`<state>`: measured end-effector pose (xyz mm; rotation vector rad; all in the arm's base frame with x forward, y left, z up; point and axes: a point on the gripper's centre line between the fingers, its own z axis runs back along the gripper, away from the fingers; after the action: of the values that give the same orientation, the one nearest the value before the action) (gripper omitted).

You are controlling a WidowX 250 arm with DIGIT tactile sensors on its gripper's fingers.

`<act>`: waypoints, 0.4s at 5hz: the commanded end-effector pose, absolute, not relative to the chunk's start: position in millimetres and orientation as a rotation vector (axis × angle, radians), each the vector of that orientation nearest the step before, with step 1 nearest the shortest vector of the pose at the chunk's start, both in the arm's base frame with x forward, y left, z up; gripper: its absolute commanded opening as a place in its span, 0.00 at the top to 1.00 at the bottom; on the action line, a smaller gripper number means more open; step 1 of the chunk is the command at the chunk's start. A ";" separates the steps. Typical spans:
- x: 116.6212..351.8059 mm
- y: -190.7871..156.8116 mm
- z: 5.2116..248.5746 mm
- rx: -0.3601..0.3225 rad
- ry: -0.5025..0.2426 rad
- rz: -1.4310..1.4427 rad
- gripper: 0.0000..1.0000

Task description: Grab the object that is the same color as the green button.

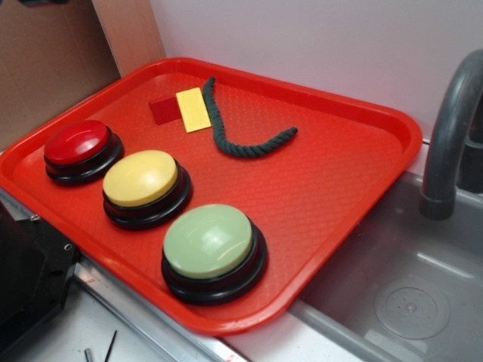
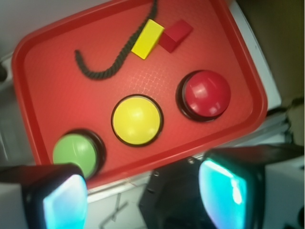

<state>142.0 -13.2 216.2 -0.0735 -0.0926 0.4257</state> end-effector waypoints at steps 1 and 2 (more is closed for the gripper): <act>183.0 -7.3 187.8 -0.076 -0.176 0.869 0.00; 202.2 -9.0 168.2 -0.066 -0.247 1.007 0.00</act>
<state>202.2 -11.9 159.4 -0.0493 -0.2204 1.0227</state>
